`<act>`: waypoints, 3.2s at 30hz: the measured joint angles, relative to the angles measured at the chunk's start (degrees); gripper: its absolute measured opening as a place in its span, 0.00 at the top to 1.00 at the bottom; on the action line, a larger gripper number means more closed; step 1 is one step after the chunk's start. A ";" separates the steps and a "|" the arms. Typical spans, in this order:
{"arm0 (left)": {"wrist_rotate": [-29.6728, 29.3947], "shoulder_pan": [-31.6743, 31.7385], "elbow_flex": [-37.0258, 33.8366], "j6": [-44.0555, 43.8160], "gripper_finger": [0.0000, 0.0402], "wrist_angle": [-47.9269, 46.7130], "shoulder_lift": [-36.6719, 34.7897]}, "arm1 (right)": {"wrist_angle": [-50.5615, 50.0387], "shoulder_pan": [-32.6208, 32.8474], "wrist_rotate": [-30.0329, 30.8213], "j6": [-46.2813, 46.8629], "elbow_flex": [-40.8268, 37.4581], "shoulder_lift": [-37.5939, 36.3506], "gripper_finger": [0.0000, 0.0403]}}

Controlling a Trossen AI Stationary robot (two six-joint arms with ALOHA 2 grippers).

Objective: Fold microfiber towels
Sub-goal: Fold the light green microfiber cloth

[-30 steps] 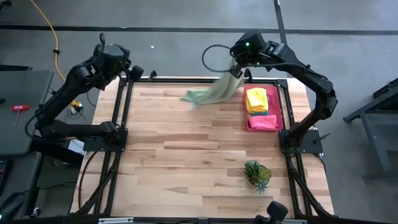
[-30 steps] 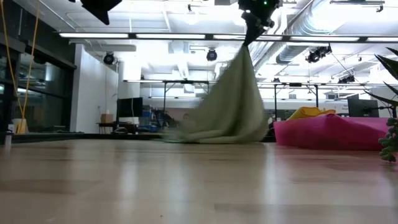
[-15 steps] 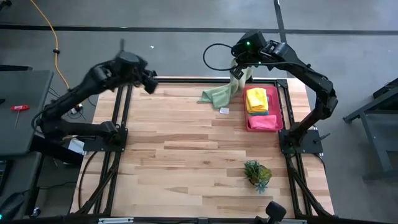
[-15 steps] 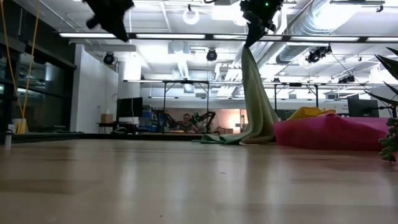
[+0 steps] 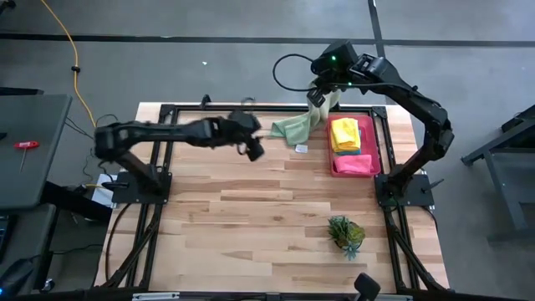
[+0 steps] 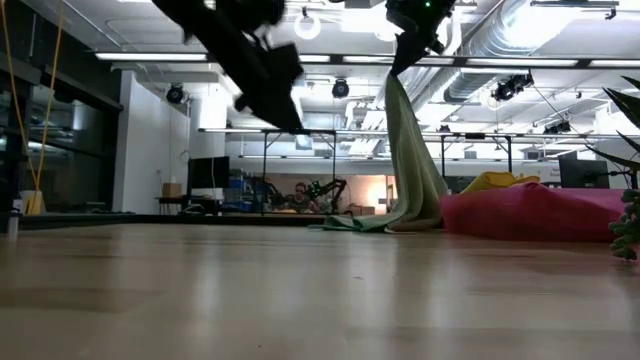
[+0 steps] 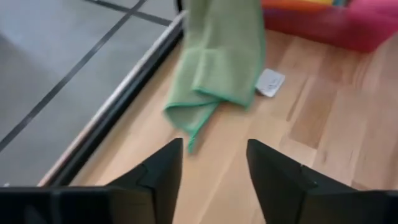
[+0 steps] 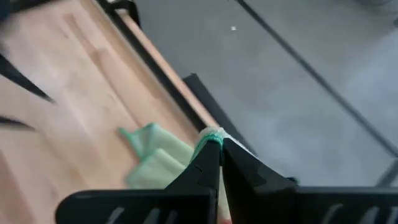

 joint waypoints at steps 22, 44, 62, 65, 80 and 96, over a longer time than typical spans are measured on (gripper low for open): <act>1.44 -3.77 0.00 7.00 0.52 17.91 19.74 | 5.93 8.09 -18.63 17.12 0.02 4.82 1.00; 11.02 5.58 -27.11 8.95 0.52 8.82 -11.51 | 13.93 15.58 -22.06 21.94 0.02 5.10 1.00; 4.55 3.35 -31.26 12.35 0.52 28.76 3.50 | 10.23 15.89 -24.61 20.71 0.02 5.19 1.00; 3.93 3.57 -30.19 13.69 0.52 30.17 6.78 | 10.22 15.89 -24.61 20.90 0.02 5.19 1.00; -4.52 3.63 -27.36 20.53 0.62 28.67 7.93 | 9.81 16.53 -24.59 21.82 0.02 5.21 1.00; -2.05 4.70 -27.36 26.08 0.79 28.80 6.08 | 7.52 18.10 -24.61 20.86 0.02 5.21 1.00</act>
